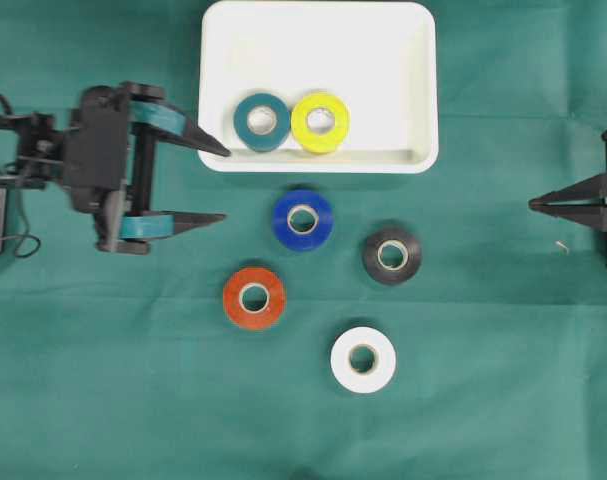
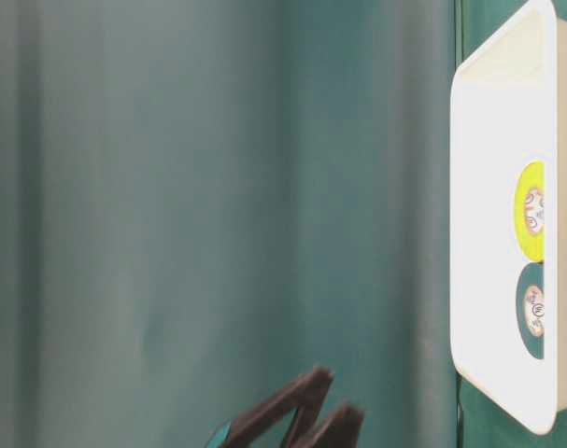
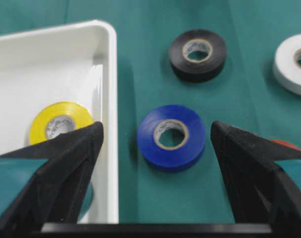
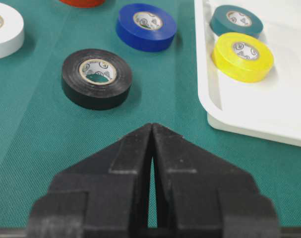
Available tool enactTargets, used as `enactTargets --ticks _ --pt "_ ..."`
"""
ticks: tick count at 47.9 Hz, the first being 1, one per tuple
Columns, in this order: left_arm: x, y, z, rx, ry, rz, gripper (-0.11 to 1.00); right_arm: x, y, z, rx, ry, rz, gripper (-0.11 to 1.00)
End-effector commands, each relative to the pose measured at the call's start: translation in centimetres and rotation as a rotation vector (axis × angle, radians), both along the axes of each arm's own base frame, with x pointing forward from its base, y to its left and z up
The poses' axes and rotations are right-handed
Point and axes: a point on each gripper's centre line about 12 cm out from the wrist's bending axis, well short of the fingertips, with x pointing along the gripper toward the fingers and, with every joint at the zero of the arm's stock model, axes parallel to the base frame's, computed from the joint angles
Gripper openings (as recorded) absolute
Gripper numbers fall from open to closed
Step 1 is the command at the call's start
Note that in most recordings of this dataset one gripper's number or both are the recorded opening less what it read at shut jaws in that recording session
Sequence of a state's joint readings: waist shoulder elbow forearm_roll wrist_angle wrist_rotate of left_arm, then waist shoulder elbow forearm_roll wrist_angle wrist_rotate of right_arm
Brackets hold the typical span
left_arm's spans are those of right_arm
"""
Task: Put the tape into the white case with the left arm.
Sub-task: 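Withdraw the left gripper and move it over the blue tape roll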
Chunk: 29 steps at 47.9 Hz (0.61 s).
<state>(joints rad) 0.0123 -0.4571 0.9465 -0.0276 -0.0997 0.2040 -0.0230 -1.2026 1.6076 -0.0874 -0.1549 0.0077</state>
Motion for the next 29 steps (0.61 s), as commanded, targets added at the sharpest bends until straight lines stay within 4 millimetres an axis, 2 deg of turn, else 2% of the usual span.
enactTargets --ticks 1,10,29 --pt "-0.8 -0.2 1.1 0.000 -0.063 -0.006 0.89 0.2 0.0 0.4 -0.001 -0.012 0.000 -0.09" --pt "-2.5 -0.5 0.8 -0.006 -0.083 -0.013 0.89 0.2 0.0 0.4 -0.001 -0.014 0.000 -0.09" --pt "-3.0 -0.5 0.0 -0.062 -0.066 0.007 0.89 0.2 0.0 0.4 -0.001 -0.012 0.000 -0.09"
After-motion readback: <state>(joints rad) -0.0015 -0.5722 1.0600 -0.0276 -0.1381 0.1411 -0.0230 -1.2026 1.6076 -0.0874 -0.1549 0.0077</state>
